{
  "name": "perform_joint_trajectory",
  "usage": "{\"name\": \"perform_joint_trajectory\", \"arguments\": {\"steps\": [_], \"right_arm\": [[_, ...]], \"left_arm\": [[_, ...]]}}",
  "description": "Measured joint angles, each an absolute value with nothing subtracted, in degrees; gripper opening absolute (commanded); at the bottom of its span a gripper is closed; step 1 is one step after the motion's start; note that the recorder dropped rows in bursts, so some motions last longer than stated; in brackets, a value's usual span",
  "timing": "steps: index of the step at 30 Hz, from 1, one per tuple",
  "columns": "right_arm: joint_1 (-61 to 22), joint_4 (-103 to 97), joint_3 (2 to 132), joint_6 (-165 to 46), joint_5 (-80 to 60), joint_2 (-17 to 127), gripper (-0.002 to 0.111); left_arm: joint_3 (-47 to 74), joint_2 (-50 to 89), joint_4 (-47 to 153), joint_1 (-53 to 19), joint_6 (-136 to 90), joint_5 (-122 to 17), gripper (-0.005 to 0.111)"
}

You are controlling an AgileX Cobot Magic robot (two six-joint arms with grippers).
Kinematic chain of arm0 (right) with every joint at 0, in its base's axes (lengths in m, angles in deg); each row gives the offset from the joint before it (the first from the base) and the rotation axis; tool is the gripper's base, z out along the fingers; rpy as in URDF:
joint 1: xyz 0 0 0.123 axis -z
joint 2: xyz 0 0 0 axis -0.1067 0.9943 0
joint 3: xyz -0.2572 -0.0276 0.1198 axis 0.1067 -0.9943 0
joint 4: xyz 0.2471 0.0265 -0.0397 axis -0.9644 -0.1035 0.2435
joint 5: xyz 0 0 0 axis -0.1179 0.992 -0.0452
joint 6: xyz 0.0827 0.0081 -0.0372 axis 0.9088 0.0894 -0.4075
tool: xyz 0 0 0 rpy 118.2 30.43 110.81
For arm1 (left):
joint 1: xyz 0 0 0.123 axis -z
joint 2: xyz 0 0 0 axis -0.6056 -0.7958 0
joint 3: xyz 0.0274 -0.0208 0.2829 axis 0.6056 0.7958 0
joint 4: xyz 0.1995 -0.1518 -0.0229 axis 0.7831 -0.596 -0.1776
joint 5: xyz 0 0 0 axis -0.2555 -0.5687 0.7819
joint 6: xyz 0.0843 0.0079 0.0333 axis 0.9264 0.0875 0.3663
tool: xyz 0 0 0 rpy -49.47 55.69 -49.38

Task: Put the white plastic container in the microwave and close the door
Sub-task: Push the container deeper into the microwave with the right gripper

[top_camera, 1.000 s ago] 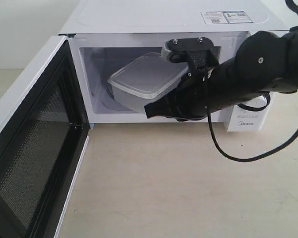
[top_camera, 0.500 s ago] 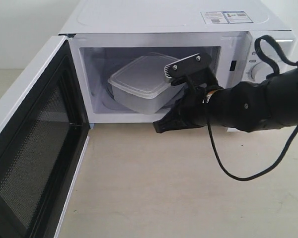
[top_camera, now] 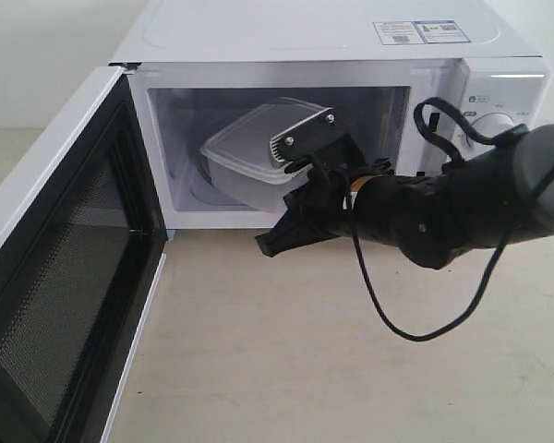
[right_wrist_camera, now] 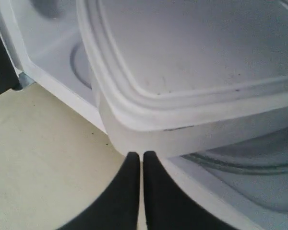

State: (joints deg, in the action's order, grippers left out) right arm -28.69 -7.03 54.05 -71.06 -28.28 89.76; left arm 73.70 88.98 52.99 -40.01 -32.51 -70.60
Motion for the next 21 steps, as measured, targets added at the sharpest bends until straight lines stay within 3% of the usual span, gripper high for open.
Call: {"name": "perform_joint_trajectory", "arguments": {"steps": [16,21], "right_arm": [[-28.7,-7.0,64.7,-68.9,-28.1,96.5,0.000],[-29.2,-7.0,64.7,-66.5,-19.2,92.8,0.000]], "left_arm": [[73.7,89.0,53.0,-40.0,-32.5,-70.6,0.004],[73.7,89.0,53.0,-40.0,-32.5,-70.6,0.004]]}}
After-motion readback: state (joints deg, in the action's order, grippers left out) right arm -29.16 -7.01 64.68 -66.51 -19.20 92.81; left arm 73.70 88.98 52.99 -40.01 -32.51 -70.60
